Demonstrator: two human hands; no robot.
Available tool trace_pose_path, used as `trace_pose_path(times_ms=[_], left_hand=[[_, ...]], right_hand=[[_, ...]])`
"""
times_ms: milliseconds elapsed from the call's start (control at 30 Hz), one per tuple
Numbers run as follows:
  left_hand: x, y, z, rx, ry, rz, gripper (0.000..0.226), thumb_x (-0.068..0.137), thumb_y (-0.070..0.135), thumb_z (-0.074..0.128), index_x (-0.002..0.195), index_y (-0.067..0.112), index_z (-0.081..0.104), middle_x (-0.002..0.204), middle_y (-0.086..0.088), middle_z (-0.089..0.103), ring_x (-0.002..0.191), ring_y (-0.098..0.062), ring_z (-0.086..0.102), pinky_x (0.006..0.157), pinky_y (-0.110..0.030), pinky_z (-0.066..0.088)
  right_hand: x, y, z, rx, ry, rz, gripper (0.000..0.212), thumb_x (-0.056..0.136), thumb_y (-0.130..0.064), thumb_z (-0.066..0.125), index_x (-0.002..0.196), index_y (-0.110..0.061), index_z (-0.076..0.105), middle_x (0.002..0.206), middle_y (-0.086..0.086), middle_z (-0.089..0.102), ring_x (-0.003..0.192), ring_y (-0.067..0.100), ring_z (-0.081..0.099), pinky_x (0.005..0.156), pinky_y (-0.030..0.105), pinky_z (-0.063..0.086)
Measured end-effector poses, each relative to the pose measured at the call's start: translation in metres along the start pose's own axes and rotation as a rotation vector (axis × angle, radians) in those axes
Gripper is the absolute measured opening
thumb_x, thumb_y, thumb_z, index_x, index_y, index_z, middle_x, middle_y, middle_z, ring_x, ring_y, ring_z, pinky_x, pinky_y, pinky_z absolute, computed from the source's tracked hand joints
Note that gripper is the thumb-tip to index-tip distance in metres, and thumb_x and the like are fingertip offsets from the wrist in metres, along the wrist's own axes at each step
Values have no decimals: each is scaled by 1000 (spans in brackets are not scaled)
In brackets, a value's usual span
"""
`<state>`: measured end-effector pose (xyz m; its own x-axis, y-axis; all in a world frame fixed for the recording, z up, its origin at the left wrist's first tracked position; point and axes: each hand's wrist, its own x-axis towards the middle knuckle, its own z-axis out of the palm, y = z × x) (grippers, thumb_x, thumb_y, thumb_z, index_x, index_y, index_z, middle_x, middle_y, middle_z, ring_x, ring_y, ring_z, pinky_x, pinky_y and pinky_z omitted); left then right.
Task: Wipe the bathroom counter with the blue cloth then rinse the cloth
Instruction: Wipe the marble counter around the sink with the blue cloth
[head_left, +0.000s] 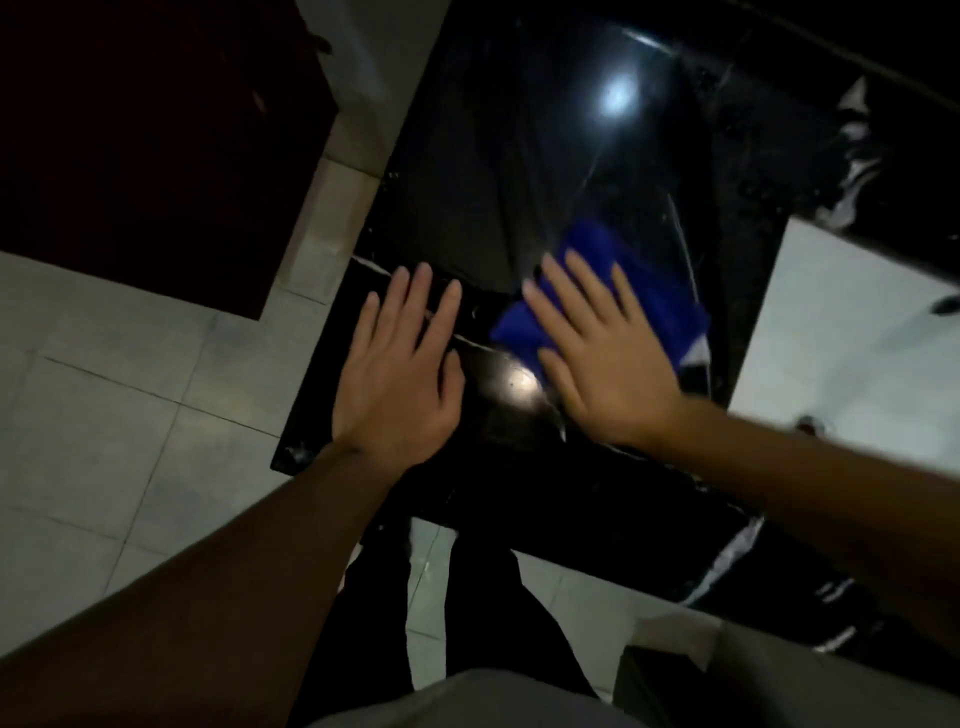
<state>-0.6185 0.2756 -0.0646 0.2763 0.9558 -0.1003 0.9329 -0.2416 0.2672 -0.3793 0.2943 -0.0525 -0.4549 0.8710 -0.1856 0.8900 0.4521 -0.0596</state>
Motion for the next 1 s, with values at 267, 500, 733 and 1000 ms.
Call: trace_pose_path(times_ms=[267,500,733,1000], left_hand=[[1,2,-4,18,-81,-8,66,99,36,34,162,21,19,170,-13,10,158,-27,3,128,-47,7],[2,1,-3,59,-78,14,67,98,35,33,160,14,24,167,-20,17,157,-33,9,125,-54,14],[5,3,-2,81,-101,-2,70,93,35,34,159,15,25,168,-19,15,157,-33,10,125,-54,13],[8,3,-2,46,-88,5,70,92,32,41,159,18,25,168,-18,17,157,-34,12,125,-55,13]], right_hand=[[-126,-72,28,158,-31,440,60,102,-43,32,159,-25,24,167,1,14,156,24,9,126,53,8],[-21,-43,13,293,152,1372,64,101,-43,23,160,-19,20,169,8,16,156,28,10,124,56,7],[127,51,-10,292,336,1452,64,101,-39,32,159,-13,25,168,16,16,156,34,8,122,60,4],[202,101,-30,53,158,414,63,103,-42,22,161,-17,20,169,11,13,157,29,7,126,53,5]])
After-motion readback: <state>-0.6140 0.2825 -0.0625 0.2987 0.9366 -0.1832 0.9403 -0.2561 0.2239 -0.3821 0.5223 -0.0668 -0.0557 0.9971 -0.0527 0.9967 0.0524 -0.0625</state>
